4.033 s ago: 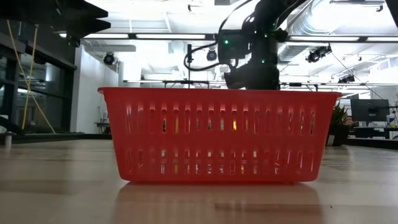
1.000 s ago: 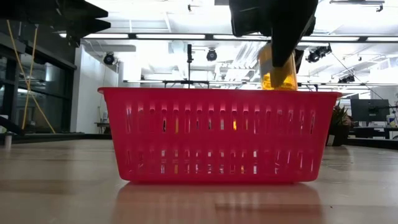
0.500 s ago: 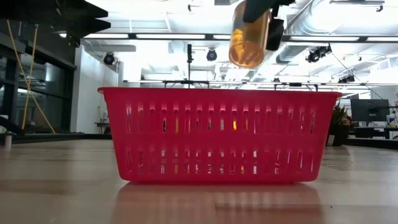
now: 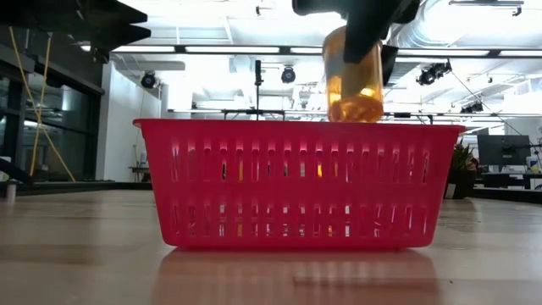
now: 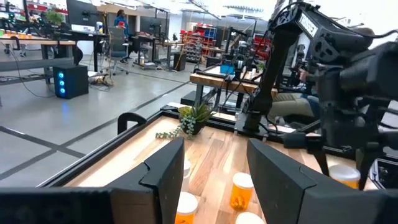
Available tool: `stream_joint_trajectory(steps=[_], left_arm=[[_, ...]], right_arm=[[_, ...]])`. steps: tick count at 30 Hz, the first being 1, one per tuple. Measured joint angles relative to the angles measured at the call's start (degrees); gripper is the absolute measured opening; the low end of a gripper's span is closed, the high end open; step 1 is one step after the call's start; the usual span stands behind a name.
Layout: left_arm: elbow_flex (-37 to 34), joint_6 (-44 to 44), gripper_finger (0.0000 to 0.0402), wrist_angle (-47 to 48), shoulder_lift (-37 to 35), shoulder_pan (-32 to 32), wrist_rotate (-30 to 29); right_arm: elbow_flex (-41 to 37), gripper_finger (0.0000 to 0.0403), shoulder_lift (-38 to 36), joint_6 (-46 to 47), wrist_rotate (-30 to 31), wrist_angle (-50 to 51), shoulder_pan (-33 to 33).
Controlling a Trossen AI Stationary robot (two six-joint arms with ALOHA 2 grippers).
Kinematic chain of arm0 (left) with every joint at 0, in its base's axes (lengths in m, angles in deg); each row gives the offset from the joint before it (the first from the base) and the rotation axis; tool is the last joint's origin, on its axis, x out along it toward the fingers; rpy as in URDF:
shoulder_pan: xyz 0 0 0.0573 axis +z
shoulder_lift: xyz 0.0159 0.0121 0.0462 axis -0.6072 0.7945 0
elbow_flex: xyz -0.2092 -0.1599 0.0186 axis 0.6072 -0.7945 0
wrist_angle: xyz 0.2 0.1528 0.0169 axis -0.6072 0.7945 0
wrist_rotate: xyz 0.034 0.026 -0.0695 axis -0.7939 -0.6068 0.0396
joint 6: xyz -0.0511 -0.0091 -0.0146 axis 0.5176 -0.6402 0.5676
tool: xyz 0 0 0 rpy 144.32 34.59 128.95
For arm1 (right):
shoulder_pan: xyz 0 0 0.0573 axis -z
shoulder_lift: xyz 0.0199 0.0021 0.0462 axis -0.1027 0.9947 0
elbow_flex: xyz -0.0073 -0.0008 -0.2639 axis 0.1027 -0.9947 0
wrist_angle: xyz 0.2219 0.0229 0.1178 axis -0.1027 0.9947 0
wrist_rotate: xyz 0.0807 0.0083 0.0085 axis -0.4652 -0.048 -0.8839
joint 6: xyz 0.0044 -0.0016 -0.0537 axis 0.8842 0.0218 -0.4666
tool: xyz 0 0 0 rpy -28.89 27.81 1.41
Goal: Pick and place pill bottles into a basket
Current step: Put the orange pill bottle into the red basket
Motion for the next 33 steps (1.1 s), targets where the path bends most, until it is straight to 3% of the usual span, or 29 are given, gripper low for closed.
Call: stream_joint_trajectory(steps=[5,11,19,22,28,33], left_arm=[[0.00,-0.08,0.0211,-0.17,0.00,0.00,-0.29],[0.00,-0.08,0.0211,-0.44,0.00,0.00,-0.31],[0.00,-0.08,0.0211,-2.22,0.00,0.00,-0.29],[0.00,-0.08,0.0211,-2.37,0.00,0.00,-0.29],[0.00,-0.08,0.0211,-2.46,0.00,0.00,-0.21],[0.00,-0.06,0.0211,-2.46,0.00,0.00,0.67]], right_arm=[[0.00,0.0182,1.30,0.02,0.32,-0.56,0.09],[0.00,0.0218,3.58,0.44,1.01,-1.38,0.05],[0.00,0.0183,4.82,0.33,0.86,-3.12,-0.06],[0.00,0.0185,4.84,0.21,1.92,-3.07,-0.06],[0.00,0.0227,4.84,0.11,3.32,-2.26,-0.06],[0.00,0.0216,4.90,0.28,3.67,-2.01,-0.06]])
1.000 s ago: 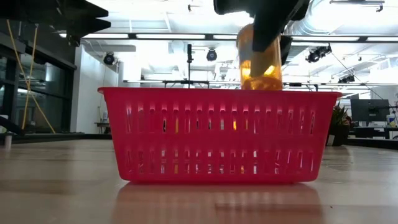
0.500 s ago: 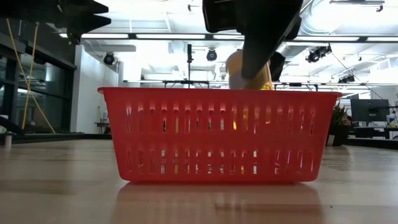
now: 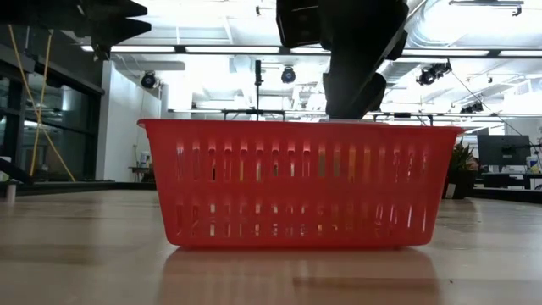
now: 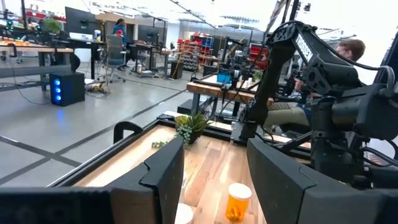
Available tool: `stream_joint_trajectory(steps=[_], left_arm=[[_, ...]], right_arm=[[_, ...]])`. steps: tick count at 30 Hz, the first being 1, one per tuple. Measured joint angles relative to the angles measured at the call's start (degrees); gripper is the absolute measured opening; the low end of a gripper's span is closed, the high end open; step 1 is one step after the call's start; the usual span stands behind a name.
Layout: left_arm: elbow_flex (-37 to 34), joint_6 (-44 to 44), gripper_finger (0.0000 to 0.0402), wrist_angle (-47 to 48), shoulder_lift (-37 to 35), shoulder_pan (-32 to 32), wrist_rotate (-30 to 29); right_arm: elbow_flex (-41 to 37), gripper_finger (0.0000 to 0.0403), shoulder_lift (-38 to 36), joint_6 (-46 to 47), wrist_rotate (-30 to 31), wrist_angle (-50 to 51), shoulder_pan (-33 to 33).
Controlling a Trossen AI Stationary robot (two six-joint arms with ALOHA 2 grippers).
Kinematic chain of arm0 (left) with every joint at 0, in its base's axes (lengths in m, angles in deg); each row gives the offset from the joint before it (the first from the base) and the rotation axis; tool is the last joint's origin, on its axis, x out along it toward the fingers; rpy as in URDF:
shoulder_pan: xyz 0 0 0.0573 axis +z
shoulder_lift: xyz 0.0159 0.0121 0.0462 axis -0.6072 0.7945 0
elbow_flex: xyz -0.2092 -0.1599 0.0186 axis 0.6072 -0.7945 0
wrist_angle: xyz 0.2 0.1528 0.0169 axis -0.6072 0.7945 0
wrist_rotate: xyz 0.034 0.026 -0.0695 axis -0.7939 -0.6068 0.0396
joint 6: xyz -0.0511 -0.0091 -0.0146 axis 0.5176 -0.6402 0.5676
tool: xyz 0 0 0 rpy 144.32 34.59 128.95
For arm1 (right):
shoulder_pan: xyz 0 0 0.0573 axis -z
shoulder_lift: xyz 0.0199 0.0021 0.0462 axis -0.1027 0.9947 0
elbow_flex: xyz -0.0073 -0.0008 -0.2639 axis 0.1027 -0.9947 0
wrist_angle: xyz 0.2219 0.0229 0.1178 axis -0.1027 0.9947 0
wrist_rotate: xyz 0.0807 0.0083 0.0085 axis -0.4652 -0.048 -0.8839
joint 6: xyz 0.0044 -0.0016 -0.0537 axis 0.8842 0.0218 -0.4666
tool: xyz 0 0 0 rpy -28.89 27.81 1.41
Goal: Pick and place pill bottles into a basket
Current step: Put the orange pill bottle into the red basket
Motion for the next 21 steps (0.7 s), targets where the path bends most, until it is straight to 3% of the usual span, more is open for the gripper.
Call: stream_joint_trajectory(steps=[11,17,21], left_arm=[[0.00,1.22,0.0211,-0.02,0.00,0.00,0.00],[0.00,1.45,0.0211,-0.01,0.00,0.00,0.00],[0.00,1.46,0.0211,0.00,0.00,0.00,-0.01]], right_arm=[[0.00,0.0144,0.10,-1.26,2.19,0.51,0.71],[1.08,0.0141,0.06,-1.83,0.66,1.76,2.63],[4.29,0.0152,-0.10,-4.05,3.32,6.67,3.41]])
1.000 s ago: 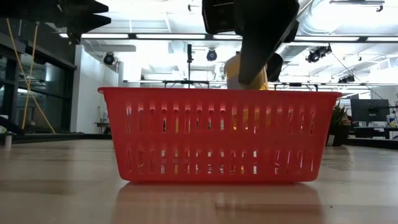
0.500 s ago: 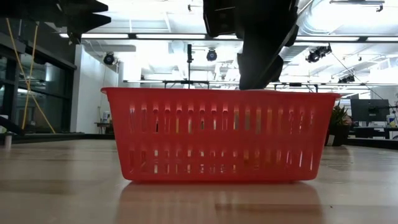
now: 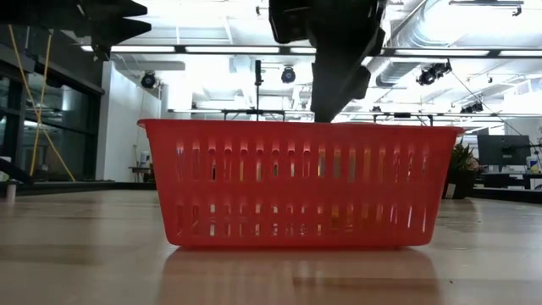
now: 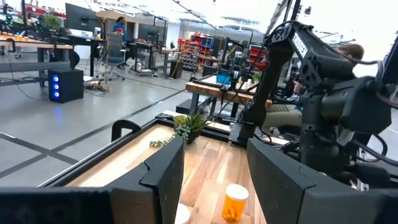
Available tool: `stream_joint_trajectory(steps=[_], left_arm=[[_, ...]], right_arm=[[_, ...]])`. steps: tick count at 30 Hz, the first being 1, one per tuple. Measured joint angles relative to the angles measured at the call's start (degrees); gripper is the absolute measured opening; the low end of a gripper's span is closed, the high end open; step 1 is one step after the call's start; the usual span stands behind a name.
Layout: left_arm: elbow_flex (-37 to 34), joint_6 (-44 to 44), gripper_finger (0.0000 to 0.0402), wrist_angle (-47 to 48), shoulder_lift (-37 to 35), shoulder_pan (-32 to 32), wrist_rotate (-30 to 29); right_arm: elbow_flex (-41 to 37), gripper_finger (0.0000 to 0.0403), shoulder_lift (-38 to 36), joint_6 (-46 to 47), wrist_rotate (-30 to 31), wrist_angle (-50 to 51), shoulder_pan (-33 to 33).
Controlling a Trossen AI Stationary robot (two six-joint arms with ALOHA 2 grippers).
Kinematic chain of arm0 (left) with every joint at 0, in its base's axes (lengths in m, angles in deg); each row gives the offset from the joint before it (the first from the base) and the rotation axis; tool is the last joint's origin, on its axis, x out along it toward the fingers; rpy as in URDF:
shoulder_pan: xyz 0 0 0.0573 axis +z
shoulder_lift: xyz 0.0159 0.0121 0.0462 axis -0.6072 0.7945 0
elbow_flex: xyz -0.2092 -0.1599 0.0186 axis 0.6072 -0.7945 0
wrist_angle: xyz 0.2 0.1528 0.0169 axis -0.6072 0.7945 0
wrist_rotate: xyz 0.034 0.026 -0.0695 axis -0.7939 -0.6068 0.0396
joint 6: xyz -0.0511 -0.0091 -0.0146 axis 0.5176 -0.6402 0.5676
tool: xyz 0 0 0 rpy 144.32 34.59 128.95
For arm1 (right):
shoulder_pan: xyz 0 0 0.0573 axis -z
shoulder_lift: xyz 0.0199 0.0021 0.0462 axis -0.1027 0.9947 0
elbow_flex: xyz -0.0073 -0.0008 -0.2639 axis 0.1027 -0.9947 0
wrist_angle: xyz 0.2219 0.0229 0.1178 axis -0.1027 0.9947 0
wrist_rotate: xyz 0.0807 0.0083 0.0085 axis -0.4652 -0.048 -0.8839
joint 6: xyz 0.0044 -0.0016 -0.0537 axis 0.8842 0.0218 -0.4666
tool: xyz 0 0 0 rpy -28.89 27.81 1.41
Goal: Pick and place pill bottles into a basket
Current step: Put the orange pill bottle into the red basket
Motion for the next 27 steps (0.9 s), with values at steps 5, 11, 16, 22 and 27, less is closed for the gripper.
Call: stream_joint_trajectory(steps=[5,11,16,22,27], left_arm=[[0.00,0.02,0.0211,0.00,0.00,0.00,0.56],[0.00,0.00,0.0211,0.02,0.00,0.00,0.70],[0.00,0.02,0.0211,0.02,-0.01,0.00,1.51],[0.00,0.02,0.0211,0.02,0.00,0.00,2.74],[0.00,0.02,0.0211,0.04,0.00,0.00,3.04]], right_arm=[[1.78,0.0177,-0.02,-0.78,5.19,6.84,2.36],[1.80,0.0212,-0.02,-3.34,3.21,7.64,5.91],[1.80,0.0245,-0.02,-4.74,0.87,8.28,8.99],[1.80,0.0282,-0.02,-4.87,-0.48,10.70,12.26],[1.80,0.0300,-0.02,-4.87,-0.47,11.07,14.43]])
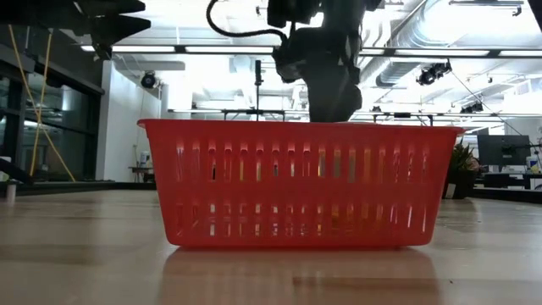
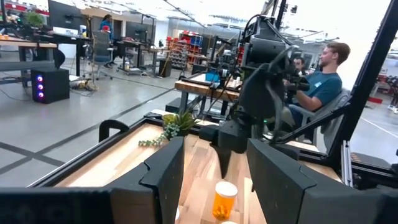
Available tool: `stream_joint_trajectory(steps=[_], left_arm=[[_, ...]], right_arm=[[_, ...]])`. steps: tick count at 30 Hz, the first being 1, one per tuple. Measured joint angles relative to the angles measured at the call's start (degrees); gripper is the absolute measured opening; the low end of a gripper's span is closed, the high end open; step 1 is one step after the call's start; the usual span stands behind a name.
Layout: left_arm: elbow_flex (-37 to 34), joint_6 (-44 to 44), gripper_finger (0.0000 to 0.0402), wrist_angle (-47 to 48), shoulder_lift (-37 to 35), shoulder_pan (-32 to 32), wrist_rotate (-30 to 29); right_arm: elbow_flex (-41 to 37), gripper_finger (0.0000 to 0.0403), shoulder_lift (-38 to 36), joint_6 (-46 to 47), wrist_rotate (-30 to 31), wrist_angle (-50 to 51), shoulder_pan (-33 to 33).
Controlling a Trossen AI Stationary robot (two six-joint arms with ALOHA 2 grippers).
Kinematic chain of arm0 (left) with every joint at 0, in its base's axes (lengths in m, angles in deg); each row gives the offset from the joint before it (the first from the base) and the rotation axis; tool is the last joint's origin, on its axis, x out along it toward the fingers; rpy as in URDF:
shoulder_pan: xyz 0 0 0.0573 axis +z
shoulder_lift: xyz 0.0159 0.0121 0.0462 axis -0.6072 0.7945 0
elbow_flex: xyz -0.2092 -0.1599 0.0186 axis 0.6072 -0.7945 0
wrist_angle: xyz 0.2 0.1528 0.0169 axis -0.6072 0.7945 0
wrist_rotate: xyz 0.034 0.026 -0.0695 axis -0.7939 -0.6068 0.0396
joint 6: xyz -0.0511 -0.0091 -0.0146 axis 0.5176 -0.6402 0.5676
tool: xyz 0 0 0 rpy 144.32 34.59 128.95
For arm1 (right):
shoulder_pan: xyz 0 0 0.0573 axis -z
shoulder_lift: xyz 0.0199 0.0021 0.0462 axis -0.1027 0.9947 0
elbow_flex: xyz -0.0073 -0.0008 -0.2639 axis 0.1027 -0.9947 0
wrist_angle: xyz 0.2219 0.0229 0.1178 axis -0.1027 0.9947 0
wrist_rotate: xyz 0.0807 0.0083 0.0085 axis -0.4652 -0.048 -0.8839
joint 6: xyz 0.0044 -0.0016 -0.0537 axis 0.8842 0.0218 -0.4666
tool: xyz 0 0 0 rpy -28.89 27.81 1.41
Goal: Pick and place pill bottles into a basket
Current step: Put the orange pill bottle into the red basket
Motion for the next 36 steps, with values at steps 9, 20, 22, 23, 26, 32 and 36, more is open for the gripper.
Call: stream_joint_trajectory(steps=[9,20,22,23,26,32,36], left_arm=[[0.00,0.02,0.0211,-0.01,0.00,0.00,1.20],[0.00,0.01,0.0211,0.02,0.00,0.00,2.32],[0.00,0.00,0.0211,0.07,-0.01,-0.01,2.99],[0.00,0.00,0.0211,0.13,-0.01,0.00,3.02],[0.00,0.00,0.0211,0.15,-0.02,0.00,3.00],[0.00,0.00,0.0211,0.04,-0.01,0.00,3.23],[0.00,0.00,0.0211,0.02,0.00,-0.01,3.63]], right_arm=[[0.02,0.0310,1.45,2.17,-0.69,-1.74,3.95],[-0.24,0.0310,4.96,6.62,-3.48,-3.86,4.17],[-0.76,0.0310,4.96,7.32,-3.39,-3.43,4.19],[-0.98,0.0310,4.98,7.39,-3.41,-3.11,4.19],[-1.16,0.0310,5.06,7.92,-3.86,-2.86,3.98],[-1.14,0.0310,5.62,9.09,-4.07,-2.68,3.51],[-1.14,0.0310,6.27,9.29,-3.92,-2.64,3.17]])
